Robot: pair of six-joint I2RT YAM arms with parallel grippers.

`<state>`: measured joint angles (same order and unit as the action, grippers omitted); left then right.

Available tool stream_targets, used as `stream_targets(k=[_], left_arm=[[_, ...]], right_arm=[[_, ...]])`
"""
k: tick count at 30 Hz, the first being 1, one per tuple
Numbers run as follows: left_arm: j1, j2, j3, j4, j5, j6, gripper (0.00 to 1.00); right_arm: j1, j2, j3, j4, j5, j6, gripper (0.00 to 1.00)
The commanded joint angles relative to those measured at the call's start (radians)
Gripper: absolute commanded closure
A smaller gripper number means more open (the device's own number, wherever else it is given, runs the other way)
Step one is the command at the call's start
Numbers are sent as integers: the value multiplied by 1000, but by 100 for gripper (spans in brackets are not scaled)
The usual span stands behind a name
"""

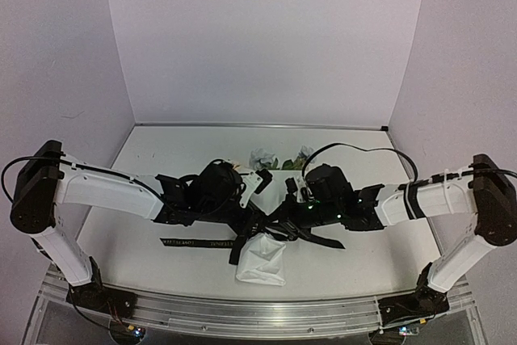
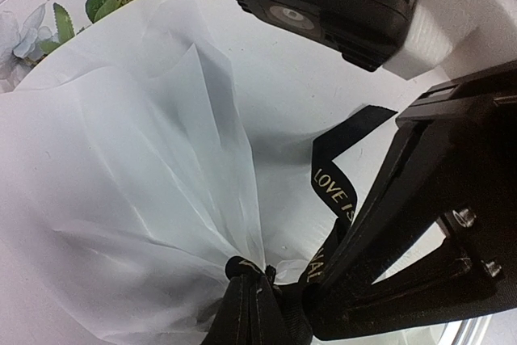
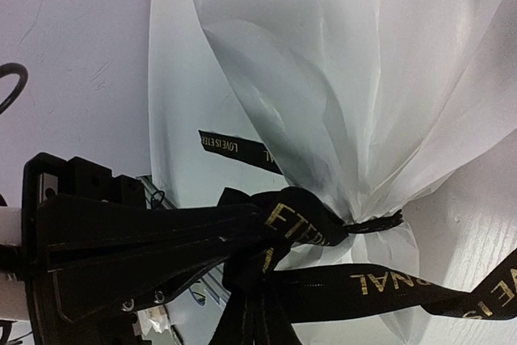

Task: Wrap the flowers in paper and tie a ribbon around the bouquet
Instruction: Cross the half-tied ribbon over the folded bouquet.

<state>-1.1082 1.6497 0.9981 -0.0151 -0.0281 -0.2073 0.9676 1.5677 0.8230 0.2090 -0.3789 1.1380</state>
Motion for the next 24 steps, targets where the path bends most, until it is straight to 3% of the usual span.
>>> stream_targets(k=[1, 12, 24], left_arm=[[7, -50, -7, 62, 11, 1, 100], [7, -58, -15, 48, 41, 26, 100], [7, -49, -19, 21, 152, 30, 100]], right_arm=[[5, 26, 33, 34, 25, 26, 100], [0, 157, 77, 145, 35, 89, 100], [-16, 160, 17, 201, 147, 52, 100]])
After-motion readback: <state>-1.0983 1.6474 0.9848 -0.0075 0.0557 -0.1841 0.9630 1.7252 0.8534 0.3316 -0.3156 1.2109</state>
